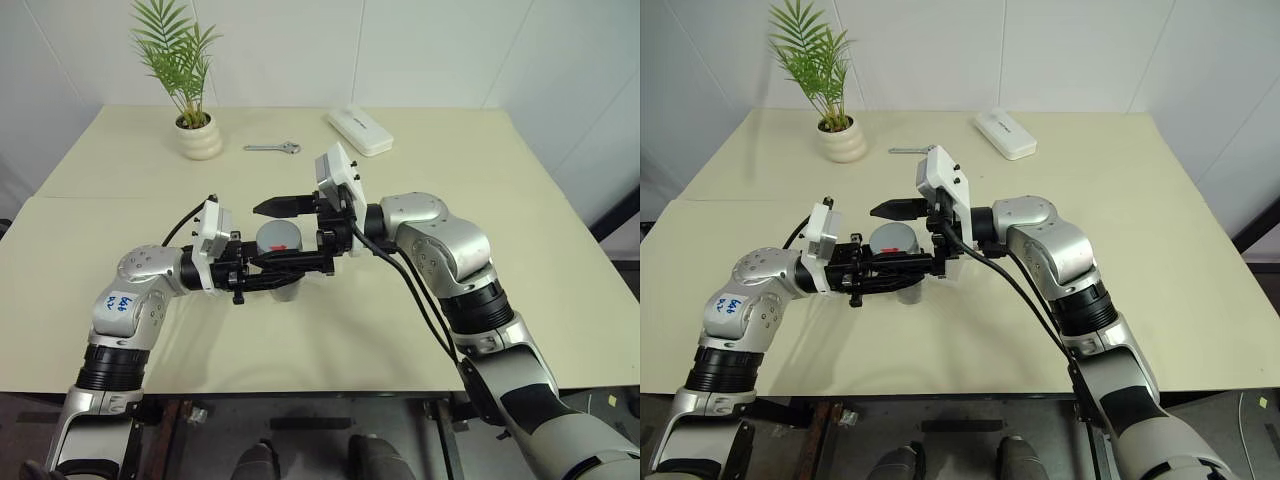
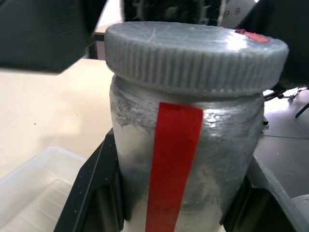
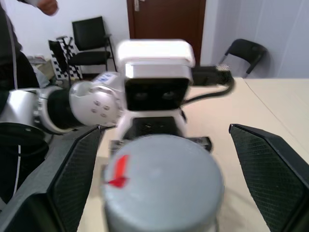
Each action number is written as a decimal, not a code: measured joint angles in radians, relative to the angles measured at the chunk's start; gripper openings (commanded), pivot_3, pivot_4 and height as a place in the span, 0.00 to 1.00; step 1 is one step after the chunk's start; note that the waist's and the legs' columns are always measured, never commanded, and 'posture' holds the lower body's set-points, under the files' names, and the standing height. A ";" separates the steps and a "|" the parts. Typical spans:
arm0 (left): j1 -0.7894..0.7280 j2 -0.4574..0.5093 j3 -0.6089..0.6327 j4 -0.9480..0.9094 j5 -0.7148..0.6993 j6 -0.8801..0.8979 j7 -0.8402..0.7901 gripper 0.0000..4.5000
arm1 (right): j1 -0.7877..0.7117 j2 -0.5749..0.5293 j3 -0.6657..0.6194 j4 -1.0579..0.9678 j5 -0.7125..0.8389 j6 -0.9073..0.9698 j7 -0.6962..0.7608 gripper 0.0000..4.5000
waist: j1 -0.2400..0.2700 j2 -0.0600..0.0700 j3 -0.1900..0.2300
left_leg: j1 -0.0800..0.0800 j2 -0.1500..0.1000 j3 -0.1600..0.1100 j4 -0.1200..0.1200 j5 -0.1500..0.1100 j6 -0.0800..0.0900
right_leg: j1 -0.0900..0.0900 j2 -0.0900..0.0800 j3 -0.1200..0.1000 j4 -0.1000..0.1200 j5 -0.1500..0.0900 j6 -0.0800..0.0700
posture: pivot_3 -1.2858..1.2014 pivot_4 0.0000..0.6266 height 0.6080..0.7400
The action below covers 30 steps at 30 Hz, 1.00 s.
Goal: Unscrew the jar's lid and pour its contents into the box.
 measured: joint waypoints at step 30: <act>0.062 -0.009 0.040 -0.086 -0.029 0.044 0.037 0.43 | -0.022 -0.208 -0.120 0.260 -0.059 -0.174 0.144 0.99 | -0.005 0.000 0.000 | 0.000 0.000 0.002 0.000 0.000 0.000 | -0.001 0.000 0.002 0.000 0.000 0.000 | 0.52 0.24 1.00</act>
